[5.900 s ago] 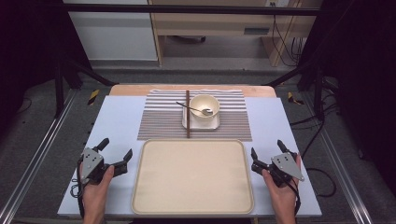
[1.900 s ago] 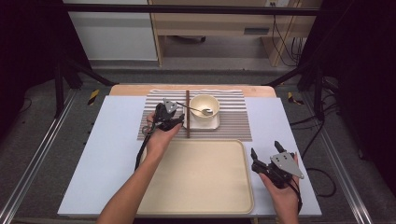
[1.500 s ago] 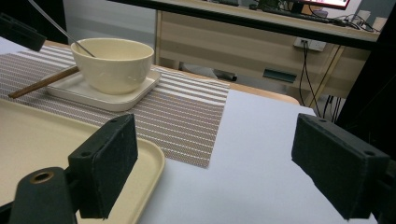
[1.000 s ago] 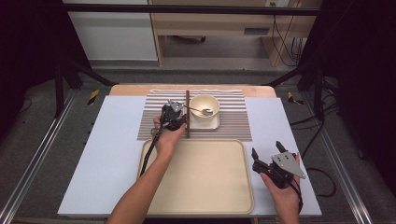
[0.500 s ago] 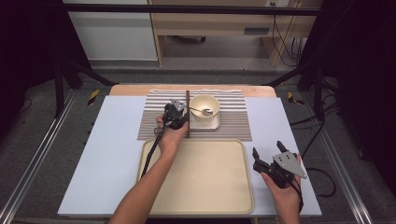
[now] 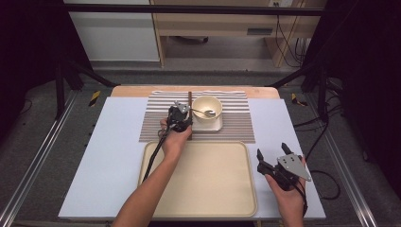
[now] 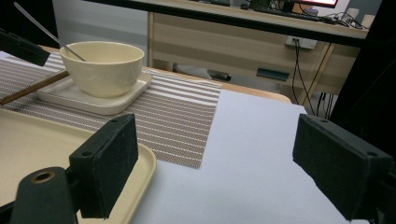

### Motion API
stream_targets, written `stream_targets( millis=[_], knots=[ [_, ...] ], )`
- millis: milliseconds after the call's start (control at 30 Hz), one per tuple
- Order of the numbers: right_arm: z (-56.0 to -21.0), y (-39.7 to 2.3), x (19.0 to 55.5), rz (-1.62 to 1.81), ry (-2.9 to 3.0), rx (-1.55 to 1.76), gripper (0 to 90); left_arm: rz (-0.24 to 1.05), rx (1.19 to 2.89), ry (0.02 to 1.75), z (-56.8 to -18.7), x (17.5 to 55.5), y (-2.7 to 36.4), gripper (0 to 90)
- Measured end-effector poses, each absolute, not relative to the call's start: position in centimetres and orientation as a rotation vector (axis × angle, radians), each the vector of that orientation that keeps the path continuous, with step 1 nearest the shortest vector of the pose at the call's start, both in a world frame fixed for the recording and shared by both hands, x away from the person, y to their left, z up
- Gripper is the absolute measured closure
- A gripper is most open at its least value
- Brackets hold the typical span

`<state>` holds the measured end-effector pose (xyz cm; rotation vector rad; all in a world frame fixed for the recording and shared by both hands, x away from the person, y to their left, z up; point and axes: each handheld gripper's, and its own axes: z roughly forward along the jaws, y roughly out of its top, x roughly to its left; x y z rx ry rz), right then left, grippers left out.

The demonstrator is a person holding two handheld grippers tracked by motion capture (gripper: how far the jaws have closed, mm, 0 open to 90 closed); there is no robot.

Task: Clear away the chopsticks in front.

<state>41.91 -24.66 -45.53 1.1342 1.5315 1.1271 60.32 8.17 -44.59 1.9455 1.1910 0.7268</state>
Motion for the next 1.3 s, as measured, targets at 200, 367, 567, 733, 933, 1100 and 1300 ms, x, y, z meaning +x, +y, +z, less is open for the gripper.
stream_targets(
  millis=[200, 367, 567, 733, 933, 1100, 1300],
  knots=[
    [-45.6, -24.4, 42.0, 1.134, 1.54, 1.124, 14.3, 0.735, 1.968, 1.193, -45.1, 60.5, 7.8, 67.7],
    [-45.6, -24.5, 41.9, 1.135, 1.541, 1.124, 14.3, 0.696, 1.945, 1.234, -45.8, 60.9, 7.8, 68.3],
    [-45.5, -24.6, 42.0, 1.133, 1.539, 1.126, 14.3, 0.691, 1.937, 1.246, -45.8, 61.0, 7.7, 68.8],
    [-45.5, -24.6, 41.9, 1.132, 1.539, 1.13, 14.4, 0.646, 1.9, 1.281, -45.8, 61.2, 8.1, 69.8],
    [-45.5, -24.6, 41.9, 1.131, 1.538, 1.133, 14.2, 0.621, 1.894, 1.301, -46.0, 61.4, 8.3, 70.9],
    [-45.6, -24.6, 42.0, 1.129, 1.536, 1.134, 14.2, 0.587, 1.858, 1.326, -46.2, 61.6, 8.4, 72.2],
    [-45.6, -24.6, 42.0, 1.13, 1.538, 1.133, 14.2, 0.555, 1.84, 1.347, -46.4, 61.7, 8.5, 73.3]
  ],
)
